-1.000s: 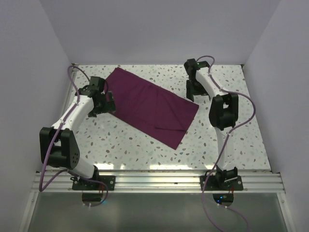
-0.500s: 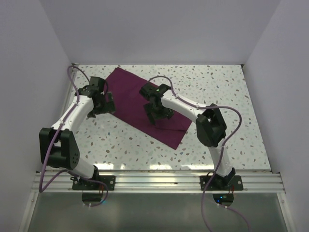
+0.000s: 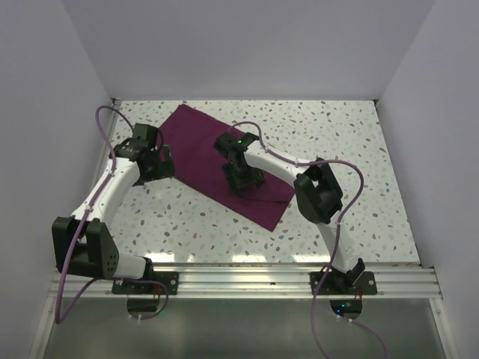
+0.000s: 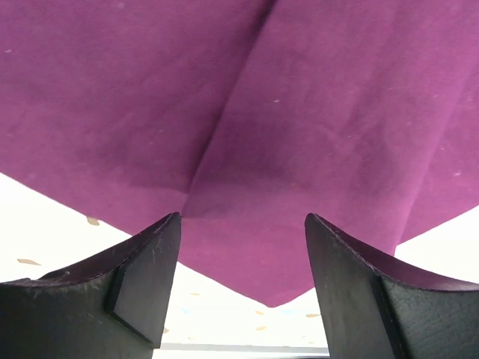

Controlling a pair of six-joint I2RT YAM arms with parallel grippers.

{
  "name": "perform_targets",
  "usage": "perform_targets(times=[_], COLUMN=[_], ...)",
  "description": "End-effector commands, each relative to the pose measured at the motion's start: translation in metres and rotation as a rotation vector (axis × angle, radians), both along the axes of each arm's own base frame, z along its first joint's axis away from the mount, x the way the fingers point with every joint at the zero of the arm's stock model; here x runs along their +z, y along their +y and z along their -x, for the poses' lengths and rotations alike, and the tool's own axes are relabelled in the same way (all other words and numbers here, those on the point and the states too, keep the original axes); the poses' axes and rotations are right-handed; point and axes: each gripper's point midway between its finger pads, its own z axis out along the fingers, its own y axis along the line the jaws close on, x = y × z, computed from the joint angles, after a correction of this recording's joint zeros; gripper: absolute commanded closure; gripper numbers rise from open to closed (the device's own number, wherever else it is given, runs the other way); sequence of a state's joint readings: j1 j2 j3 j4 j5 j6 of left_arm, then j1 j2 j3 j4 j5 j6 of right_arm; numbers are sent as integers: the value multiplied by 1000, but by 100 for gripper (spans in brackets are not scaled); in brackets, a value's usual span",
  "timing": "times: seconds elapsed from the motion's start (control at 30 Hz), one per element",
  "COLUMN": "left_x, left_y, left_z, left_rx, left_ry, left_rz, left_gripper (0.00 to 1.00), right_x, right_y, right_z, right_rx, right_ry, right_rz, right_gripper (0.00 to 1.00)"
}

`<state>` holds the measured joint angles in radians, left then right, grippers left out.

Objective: Open and lay out the surgical kit
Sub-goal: Open the surgical kit at the center of the board.

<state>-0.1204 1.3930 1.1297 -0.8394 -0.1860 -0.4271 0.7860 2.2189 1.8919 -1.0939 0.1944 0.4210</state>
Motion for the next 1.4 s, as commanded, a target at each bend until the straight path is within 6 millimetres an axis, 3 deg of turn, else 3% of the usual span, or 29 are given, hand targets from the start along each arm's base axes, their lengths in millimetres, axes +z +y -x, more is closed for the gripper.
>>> perform_targets(times=[0.0,0.27,0.47,0.7,1.17,1.27,1.3,1.37], left_x=[10,13,13,13,12,14,15,18], left_y=[3,1,1,1,-1,-1,-1,1], left_z=[0,-4,-3,-4,-3,-4,-4,-4], left_rx=[14,10,6,3,-3,-3,-3,-3], left_ry=[-42,-52,-47,-47,-45,-47,-49,-53], left_rz=[-10,-2,-5,-5,2,2,0,-4], left_gripper=[5,5,5,5,6,6,6,6], right_x=[25,0,-13,-15,-3,-10,-12,-18], right_y=[15,19,12,3,10,11,12,10], right_z=[2,15,16,13,-3,-3,-3,-3], right_rx=[7,37,27,20,21,27,31,34], right_ry=[-32,-1,-2,-18,-71,-55,-52,-44], right_rz=[-65,-19,26,66,71,79,78,88], right_gripper=[29,32,48,64,76,88,97,100])
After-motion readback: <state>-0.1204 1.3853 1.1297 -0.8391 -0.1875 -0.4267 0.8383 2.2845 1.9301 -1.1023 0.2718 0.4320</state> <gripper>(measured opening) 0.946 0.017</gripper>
